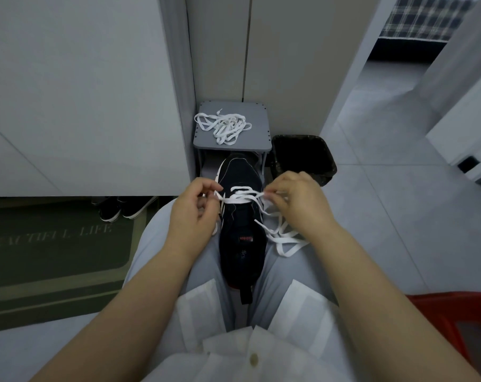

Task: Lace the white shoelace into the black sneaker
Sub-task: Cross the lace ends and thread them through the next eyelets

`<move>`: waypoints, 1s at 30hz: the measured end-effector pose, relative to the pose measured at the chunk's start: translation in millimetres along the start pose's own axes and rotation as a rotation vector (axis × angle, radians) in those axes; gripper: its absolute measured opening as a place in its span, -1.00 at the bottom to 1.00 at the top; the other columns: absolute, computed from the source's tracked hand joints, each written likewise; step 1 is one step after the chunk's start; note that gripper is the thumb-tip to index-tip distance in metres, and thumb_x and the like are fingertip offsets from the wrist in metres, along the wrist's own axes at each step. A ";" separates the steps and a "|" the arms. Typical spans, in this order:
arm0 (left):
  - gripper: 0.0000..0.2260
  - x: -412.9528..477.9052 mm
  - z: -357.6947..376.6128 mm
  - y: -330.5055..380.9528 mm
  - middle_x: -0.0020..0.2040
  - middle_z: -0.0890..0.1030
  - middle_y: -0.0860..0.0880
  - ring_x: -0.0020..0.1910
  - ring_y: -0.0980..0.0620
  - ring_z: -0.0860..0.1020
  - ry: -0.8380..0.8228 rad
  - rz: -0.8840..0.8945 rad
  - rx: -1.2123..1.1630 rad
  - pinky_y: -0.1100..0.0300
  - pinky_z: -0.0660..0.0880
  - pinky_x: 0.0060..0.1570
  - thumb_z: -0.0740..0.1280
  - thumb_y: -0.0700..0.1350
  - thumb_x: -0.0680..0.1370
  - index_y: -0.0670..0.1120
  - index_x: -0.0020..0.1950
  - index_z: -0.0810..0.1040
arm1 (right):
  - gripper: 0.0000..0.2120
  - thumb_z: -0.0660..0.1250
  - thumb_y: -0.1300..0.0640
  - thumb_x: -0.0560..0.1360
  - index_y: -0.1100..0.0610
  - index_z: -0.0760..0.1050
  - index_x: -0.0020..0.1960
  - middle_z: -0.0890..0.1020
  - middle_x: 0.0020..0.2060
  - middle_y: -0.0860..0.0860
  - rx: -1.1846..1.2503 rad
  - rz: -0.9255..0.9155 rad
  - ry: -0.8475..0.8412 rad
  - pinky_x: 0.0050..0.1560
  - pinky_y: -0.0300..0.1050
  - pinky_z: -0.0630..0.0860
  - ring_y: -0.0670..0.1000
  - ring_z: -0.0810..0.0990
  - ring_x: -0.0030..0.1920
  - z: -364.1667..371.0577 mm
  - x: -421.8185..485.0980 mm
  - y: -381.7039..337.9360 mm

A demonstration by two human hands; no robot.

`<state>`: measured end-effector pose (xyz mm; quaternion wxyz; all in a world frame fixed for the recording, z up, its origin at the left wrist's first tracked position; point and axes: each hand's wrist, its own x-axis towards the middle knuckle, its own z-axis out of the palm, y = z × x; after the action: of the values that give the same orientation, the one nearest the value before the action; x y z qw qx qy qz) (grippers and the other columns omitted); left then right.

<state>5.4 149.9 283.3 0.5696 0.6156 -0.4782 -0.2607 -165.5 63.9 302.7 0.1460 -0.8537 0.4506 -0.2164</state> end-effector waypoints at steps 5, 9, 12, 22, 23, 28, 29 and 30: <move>-0.89 5.4 -1.4 -6.1 -0.25 0.49 0.06 -0.22 0.20 0.46 -0.005 0.136 0.195 0.45 0.33 -0.14 0.24 -0.07 0.47 0.01 -0.27 0.45 | -0.83 0.20 0.21 0.57 0.07 0.47 -0.17 0.69 -0.14 -0.01 1.085 0.277 0.206 -0.18 -0.20 0.55 -0.02 0.61 -0.24 -41.1 4.6 -26.5; -0.95 8.5 0.6 -11.2 -0.18 0.46 0.21 -0.12 0.22 0.44 -0.018 0.223 0.309 0.47 0.28 -0.02 0.28 -0.04 0.47 0.04 -0.20 0.49 | -0.79 0.09 0.25 0.60 0.14 0.38 -0.19 0.49 -0.50 -0.03 1.540 0.222 0.215 -0.29 -0.20 0.51 -0.07 0.43 -0.46 -69.7 0.2 -34.3; -0.95 8.7 1.9 -11.4 -0.16 0.47 0.24 -0.10 0.18 0.44 -0.019 0.231 0.340 0.51 0.26 0.01 0.30 -0.10 0.46 -0.01 -0.12 0.56 | -0.86 0.22 0.21 0.56 0.09 0.45 -0.17 0.47 -0.49 -0.08 0.851 0.237 0.066 -0.44 -0.34 0.34 -0.14 0.40 -0.51 -57.2 -0.5 -28.7; -0.92 4.4 1.5 -3.3 -0.16 0.52 0.18 -0.08 0.16 0.42 -0.054 0.171 0.374 0.58 0.21 -0.03 0.35 -0.22 0.49 -0.07 -0.07 0.58 | -0.92 0.36 0.02 0.46 -0.02 0.61 -0.10 0.66 -0.18 -0.07 0.125 0.322 -0.091 -0.09 -0.15 0.48 -0.05 0.57 -0.10 7.6 -2.5 -15.0; -0.92 4.8 1.5 -3.3 -0.16 0.52 0.17 -0.10 0.19 0.42 -0.057 0.173 0.371 0.58 0.22 -0.03 0.35 -0.22 0.49 -0.07 -0.08 0.58 | -0.92 0.37 0.03 0.45 -0.01 0.60 -0.07 0.65 -0.18 -0.07 0.141 0.331 -0.087 -0.08 -0.14 0.49 -0.05 0.57 -0.11 9.1 -2.2 -14.7; -0.88 6.3 1.4 -4.4 -0.20 0.51 0.21 -0.14 0.26 0.44 -0.063 0.206 0.370 0.57 0.23 -0.03 0.29 -0.10 0.45 -0.06 -0.08 0.59 | -0.91 0.33 0.14 0.48 0.04 0.62 -0.11 0.66 -0.23 -0.04 0.155 0.270 -0.051 -0.07 -0.10 0.53 -0.09 0.59 -0.21 2.1 -1.0 -10.5; -0.87 6.4 1.2 -4.8 -0.21 0.51 0.20 -0.15 0.27 0.44 -0.063 0.209 0.371 0.56 0.23 -0.02 0.29 -0.10 0.45 -0.06 -0.09 0.60 | -0.89 0.30 0.16 0.50 0.06 0.61 -0.12 0.64 -0.26 -0.05 0.169 0.251 -0.004 -0.14 -0.22 0.50 -0.18 0.57 -0.28 -4.1 0.2 -10.1; -0.87 6.7 1.2 -5.1 -0.21 0.53 0.18 -0.17 0.25 0.44 -0.062 0.212 0.376 0.56 0.22 -0.01 0.29 -0.09 0.45 -0.07 -0.09 0.61 | -0.88 0.27 0.17 0.52 0.07 0.58 -0.12 0.60 -0.29 -0.07 0.199 0.239 0.060 -0.24 -0.31 0.44 -0.22 0.53 -0.34 -12.1 2.4 -10.8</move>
<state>8.7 142.9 279.7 0.4540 0.6490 -0.5977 -0.1242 -162.7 67.2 318.5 0.2410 -0.7685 0.5294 -0.2666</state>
